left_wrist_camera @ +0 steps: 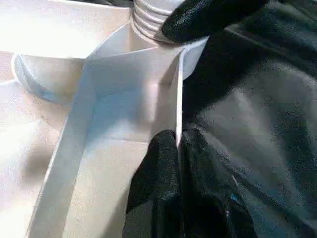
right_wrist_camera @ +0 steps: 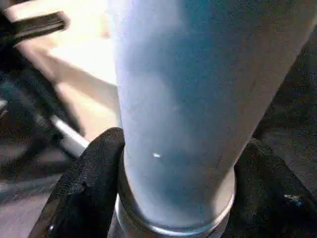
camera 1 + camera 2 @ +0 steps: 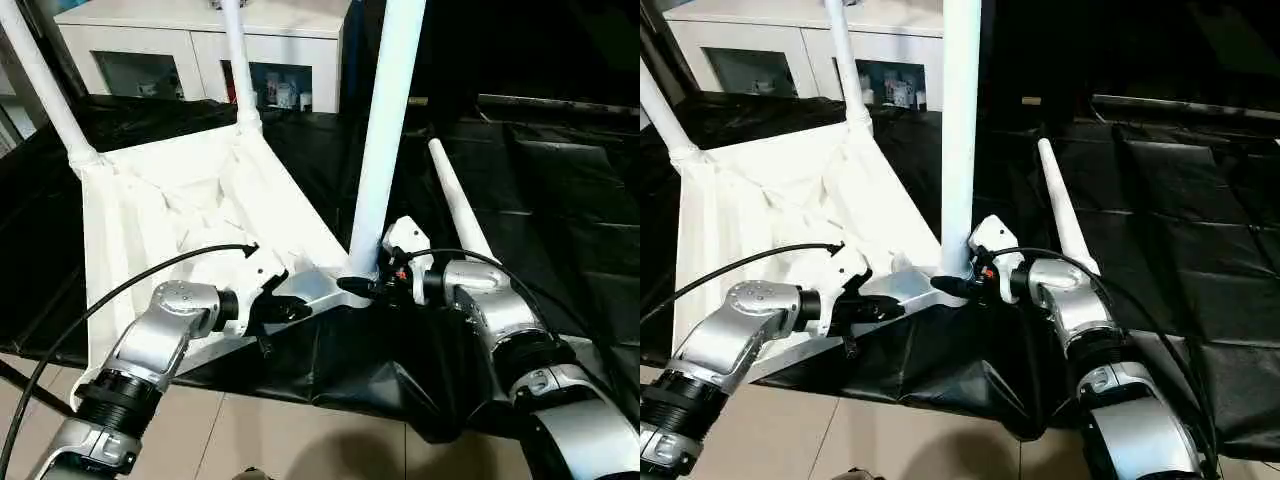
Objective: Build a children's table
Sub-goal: Rotate leg to tighten
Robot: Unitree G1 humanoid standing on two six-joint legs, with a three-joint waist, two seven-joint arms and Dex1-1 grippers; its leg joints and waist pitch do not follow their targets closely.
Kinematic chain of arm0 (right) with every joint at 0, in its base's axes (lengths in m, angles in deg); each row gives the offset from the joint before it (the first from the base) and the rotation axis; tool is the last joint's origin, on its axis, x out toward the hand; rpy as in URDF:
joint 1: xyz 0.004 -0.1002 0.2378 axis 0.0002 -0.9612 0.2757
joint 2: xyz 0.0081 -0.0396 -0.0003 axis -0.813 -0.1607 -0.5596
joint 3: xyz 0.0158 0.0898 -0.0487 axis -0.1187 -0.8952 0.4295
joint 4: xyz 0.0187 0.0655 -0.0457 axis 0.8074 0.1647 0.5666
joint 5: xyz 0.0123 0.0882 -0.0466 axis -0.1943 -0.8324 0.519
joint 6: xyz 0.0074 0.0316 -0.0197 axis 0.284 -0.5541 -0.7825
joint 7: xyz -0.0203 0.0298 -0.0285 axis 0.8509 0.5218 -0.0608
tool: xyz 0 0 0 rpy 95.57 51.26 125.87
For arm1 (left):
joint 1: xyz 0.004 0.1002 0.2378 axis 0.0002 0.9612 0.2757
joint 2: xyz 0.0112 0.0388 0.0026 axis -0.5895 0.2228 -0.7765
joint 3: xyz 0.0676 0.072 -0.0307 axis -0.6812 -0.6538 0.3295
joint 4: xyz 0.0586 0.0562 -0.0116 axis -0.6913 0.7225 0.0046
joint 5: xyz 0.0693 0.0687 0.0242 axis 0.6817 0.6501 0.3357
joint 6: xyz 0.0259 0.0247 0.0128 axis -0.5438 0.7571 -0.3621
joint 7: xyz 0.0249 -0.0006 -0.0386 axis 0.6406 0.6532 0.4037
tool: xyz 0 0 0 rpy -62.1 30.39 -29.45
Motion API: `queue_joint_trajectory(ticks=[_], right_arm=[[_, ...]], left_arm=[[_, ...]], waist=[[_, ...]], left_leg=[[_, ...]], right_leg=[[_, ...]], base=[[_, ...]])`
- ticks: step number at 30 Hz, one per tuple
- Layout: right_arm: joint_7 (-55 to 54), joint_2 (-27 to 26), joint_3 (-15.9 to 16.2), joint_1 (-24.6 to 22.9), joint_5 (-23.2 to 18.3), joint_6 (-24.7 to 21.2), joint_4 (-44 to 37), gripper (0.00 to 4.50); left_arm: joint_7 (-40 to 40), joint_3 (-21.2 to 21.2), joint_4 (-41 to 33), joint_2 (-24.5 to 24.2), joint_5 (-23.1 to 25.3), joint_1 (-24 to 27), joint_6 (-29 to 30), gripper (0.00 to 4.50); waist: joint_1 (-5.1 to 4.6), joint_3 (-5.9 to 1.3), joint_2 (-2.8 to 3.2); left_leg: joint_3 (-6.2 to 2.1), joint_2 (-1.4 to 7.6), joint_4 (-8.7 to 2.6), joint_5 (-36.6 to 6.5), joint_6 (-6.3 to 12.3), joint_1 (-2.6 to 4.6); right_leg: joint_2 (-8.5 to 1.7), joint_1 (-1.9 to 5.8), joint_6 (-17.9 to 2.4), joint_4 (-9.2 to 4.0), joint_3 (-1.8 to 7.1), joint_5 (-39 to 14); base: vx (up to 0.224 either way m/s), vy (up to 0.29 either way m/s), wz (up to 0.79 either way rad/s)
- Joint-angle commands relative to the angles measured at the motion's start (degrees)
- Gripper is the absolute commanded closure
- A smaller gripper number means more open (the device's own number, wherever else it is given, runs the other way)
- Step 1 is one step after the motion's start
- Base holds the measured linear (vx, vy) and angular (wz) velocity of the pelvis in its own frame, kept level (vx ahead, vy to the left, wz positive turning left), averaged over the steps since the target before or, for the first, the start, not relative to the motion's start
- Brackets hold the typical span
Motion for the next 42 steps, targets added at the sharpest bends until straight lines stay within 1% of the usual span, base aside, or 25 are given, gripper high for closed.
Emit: queue_joint_trajectory(ticks=[1, 3, 4, 6, 7, 9, 10, 12, 13, 16, 18, 20, 23, 24, 26, 27, 28, 30, 32, 33, 34, 36, 38, 39, 42], right_arm=[[-6.72, -1.71, -1.37, 0.08, -0.67, -2.14, 1.73, 1.78], [-21.8, -5.81, -5.6, 0.8, -1.98, -3.99, 4.64, 1.79], [-28.01, -7.78, -7.24, 1.2, -2.68, -4.8, 5.92, 1.8], [-34.89, -11.51, -9.08, 1.83, -3.86, -4.87, 7.39, 1.8], [-36.31, -12.96, -9.06, 2.22, -3.85, -4.28, 7.77, 1.8], [-37.65, -14.27, -8.31, 2.72, -2.79, -3.66, 8.15, 1.81], [-38.55, -15.41, -7.5, 3.42, -1.8, -2.99, 8.85, 1.81], [-39.06, -16.01, -7.39, 3.86, -1.42, -2.74, 9.23, 1.81], [-39.54, -16.22, -7.47, 4.23, -0.96, -2.42, 9.53, 1.81], [-40.29, -16.14, -8.85, 4.42, -1.44, -1.12, 9.44, 1.81], [-40.31, -15.85, -9.79, 4.51, -2.3, -0.18, 9.16, 1.26], [-39.47, -15.22, -9.99, 4.56, -2.76, 0.93, 8.66, 1.12], [-38.12, -14.19, -9.49, 4.33, -2.66, 2.36, 7.3, 0.93], [-36.45, -13.4, -9.29, 3.71, -2.77, 3.05, 5.42, 0.93], [-34.64, -12.37, -9.14, 2.59, -2.51, 3.67, 2.78, 0.93], [-33.9, -11.97, -9.04, 2.05, -2.55, 3.67, 1.66, 0.93], [-32.42, -10.89, -8.56, 0.68, -2.48, 3.67, -1.01, 0.85], [-30.61, -9.53, -7.9, -1.1, -2.5, 3.51, -4.23, 0.85], [-29.08, -8.06, -7.03, -3.3, -2.25, 2.82, -7.8, 0.85], [-28.75, -7.61, -6.73, -4.02, -2.06, 2.65, -8.97, 0.85], [-28.18, -7.06, -6.16, -5.05, -1.8, 2.29, -10.69, 0.85], [-27.12, -6.36, -5.31, -6.81, -1.29, 1.3, -13.64, 0.85], [-25.45, -5.67, -4.19, -8.77, -0.86, -0.09, -16.97, 0.85], [-23.12, -4.67, -2.33, -11.18, -0.48, -1.81, -20.99, 0.85], [-21.09, -3.66, -0.68, -13.25, -0.52, -3.76, -24.36, 0.85]], left_arm=[[4.86, 1.74, 2.58, 1.77, 0.34, -2.05, 0.94, 4.5], [14.8, 4.79, 8.89, 5.88, 1.52, -6.38, 0.74, 4.5], [18.54, 5.94, 11.81, 7.92, 1.45, -8.41, 0.07, 4.5], [22.96, 6.75, 16.27, 11.18, 1.34, -11.42, -0.94, 4.5], [24.58, 6.6, 18.0, 12.39, 1.65, -12.51, -1.91, 4.5], [25.95, 6.27, 19.62, 13.71, 2.04, -13.53, -2.92, 4.5], [26.97, 5.75, 21.17, 15.13, 2.44, -14.55, -3.98, 4.5], [27.06, 4.94, 22.11, 15.87, 2.96, -15.2, -4.83, 4.5], [27.03, 4.24, 23.09, 16.41, 3.54, -15.81, -5.84, 4.5], [26.23, 3.72, 25.06, 16.71, 3.9, -16.59, -7.63, 4.5], [24.93, 3.41, 26.09, 16.6, 3.95, -16.87, -9.48, 4.5], [22.86, 3.14, 26.08, 16.52, 3.77, -16.7, -11.83, 4.5], [20.87, 3.22, 25.65, 16.7, 3.19, -16.47, -14.68, 4.5], [20.3, 3.7, 25.34, 17.02, 2.89, -16.34, -17.42, 4.5], [19.85, 4.73, 24.85, 17.5, 2.01, -16.24, -20.85, 4.5], [19.73, 5.1, 24.37, 17.56, 1.64, -16.19, -21.61, 4.5], [18.98, 5.76, 22.88, 17.5, 0.79, -16.06, -22.33, 4.05], [17.89, 5.83, 20.61, 16.82, 0.32, -15.83, -22.52, 3.93], [17.8, 5.93, 16.58, 15.25, 0.03, -15.18, -21.76, 3.88], [18.07, 6.25, 15.12, 14.7, -0.16, -14.96, -21.14, 3.76], [18.62, 6.83, 13.04, 13.69, -0.19, -14.64, -20.45, 3.64], [20.04, 7.61, 10.23, 11.77, 0.72, -14.11, -19.46, 3.52], [20.7, 8.1, 7.24, 9.29, 2.25, -13.3, -17.01, 3.31], [22.66, 9.71, 1.84, 5.36, 4.77, -11.44, -11.58, 3.31], [24.29, 11.23, -4.29, 1.65, 7.16, -8.87, -6.35, 3.05]], waist=[[-0.11, -3.66, -0.11], [-0.67, -3.28, 0.02], [-0.55, -3.34, 0.05], [-0.56, -3.27, 0.28], [-0.47, -3.39, 0.43], [-0.37, -3.41, 0.1], [-0.27, -3.52, 0.63], [-0.19, -3.54, 0.24], [-0.14, -3.52, 0.52], [0.15, -3.58, 0.54], [0.47, -3.54, 0.61], [0.61, -3.43, 0.42], [0.26, -3.57, 0.28], [0.22, -3.59, 0.09], [0.31, -3.68, -0.09], [0.4, -4.02, 0.01], [0.49, -4.09, 0.03], [0.76, -4.36, 0.18], [1.23, -5.03, 0.84], [1.13, -5.01, 0.87], [0.86, -4.79, 0.6], [0.68, -4.58, 0.75], [0.33, -4.32, 0.83], [0.18, -4.08, 0.88], [-0.53, -3.67, 1.05]], left_leg=[[-0.56, 1.53, -3.78, -12.03, 1.72, 1.29], [-0.52, 1.4, -4.11, -15.01, -0.11, 1.6], [-0.65, 1.33, -4.12, -16.71, -1.29, 2.11], [-0.8, 1.27, -4.27, -18.35, -2.23, 2.3], [-0.87, 1.23, -4.27, -18.07, -2.23, 2.08], [-0.87, 1.23, -4.32, -17.51, -1.82, 1.76], [-0.88, 1.25, -4.28, -17.2, -1.71, 1.71], [-0.85, 1.15, -4.27, -16.99, -1.31, 1.59], [-0.89, 1.2, -4.29, -16.65, -0.96, 1.42], [-0.81, 1.18, -4.18, -15.82, -0.31, 1.37], [-0.82, 1.22, -4.22, -15.94, -0.19, 1.4], [-0.87, 1.27, -4.35, -16.74, -0.08, 1.41], [-1.13, 1.24, -4.56, -16.22, -0.04, 0.79], [-0.93, 1.26, -4.4, -15.36, 0.32, 1.0], [-0.76, 1.18, -4.19, -12.94, 1.4, 0.75], [-0.74, 1.28, -3.87, -10.21, 2.36, 0.71], [-0.74, 1.26, -3.76, -8.93, 2.79, 0.55], [-0.67, 1.29, -3.28, -6.0, 4.4, 0.51], [-0.88, 1.76, -2.82, -2.99, 5.43, 0.45], [-0.91, 1.83, -2.47, -1.4, 6.06, 0.09], [-0.73, 1.58, -2.43, -2.07, 6.66, 0.1], [-0.63, 1.5, -2.53, -4.04, 6.83, 0.13], [-0.56, 1.5, -2.82, -6.77, 5.74, 0.4], [-0.52, 1.47, -3.06, -8.8, 4.82, 0.41], [-0.82, 1.8, -3.9, -12.84, 2.07, 0.74]], right_leg=[[-3.56, 2.6, -14.05, -3.76, 2.27, -6.34], [-3.58, 2.27, -12.6, -4.51, 2.5, -11.91], [-3.8, 2.15, -11.94, -4.82, 2.5, -15.1], [-3.93, 1.84, -10.69, -5.24, 2.57, -18.27], [-3.97, 1.98, -9.99, -5.28, 2.54, -17.97], [-3.85, 2.11, -9.52, -5.26, 2.49, -16.41], [-3.86, 2.05, -9.36, -5.18, 2.48, -15.42], [-3.78, 2.24, -9.5, -5.1, 2.42, -14.61], [-3.89, 2.29, -9.47, -5.12, 2.42, -14.18], [-3.95, 2.28, -9.26, -5.12, 2.44, -13.91], [-4.02, 2.22, -9.06, -5.24, 2.46, -14.85], [-4.09, 2.21, -8.7, -5.43, 2.45, -16.09], [-4.16, 2.57, -7.76, -5.22, 2.28, -16.84], [-4.12, 2.39, -8.2, -5.21, 2.37, -15.63], [-4.12, 2.64, -8.82, -5.06, 2.39, -12.96], [-4.07, 2.73, -9.68, -4.46, 2.36, -9.0], [-4.02, 2.85, -9.95, -4.29, 2.31, -7.19], [-3.82, 2.87, -10.97, -3.59, 2.22, -1.49], [-3.94, 2.77, -12.61, -2.72, 2.05, 4.97], [-3.51, 2.68, -13.37, -2.11, 1.86, 9.42], [-3.31, 2.54, -14.01, -2.09, 1.81, 10.2], [-3.42, 2.65, -13.56, -2.49, 1.86, 8.11], [-3.34, 2.63, -13.0, -3.0, 1.93, 3.73], [-3.36, 2.56, -12.33, -3.31, 1.99, 0.2], [-3.36, 2.54, -10.44, -3.91, 2.03, -7.15]], base=[[0.0, 0.0, 0.0], [0.0, 0.0, 0.0], [0.0, 0.0, 0.0], [0.0, 0.0, 0.0], [0.0, 0.0, 0.0], [0.0, 0.0, 0.0], [0.0, 0.0, 0.0], [0.0, 0.0, 0.0], [0.0, 0.0, 0.0], [0.0, 0.0, 0.0], [0.0, 0.0, 0.0], [0.0, 0.0, 0.0], [0.0, 0.0, 0.0], [0.0, 0.0, 0.0], [0.0, 0.0, 0.0], [0.0, 0.0, 0.0], [0.0, 0.0, 0.0], [0.0, 0.0, 0.0], [0.0, 0.0, 0.0], [0.0, 0.0, 0.0], [0.0, 0.0, 0.0], [0.0, 0.0, 0.0], [0.0, 0.0, 0.0], [0.0, 0.0, 0.0], [0.0, 0.0, 0.0]])
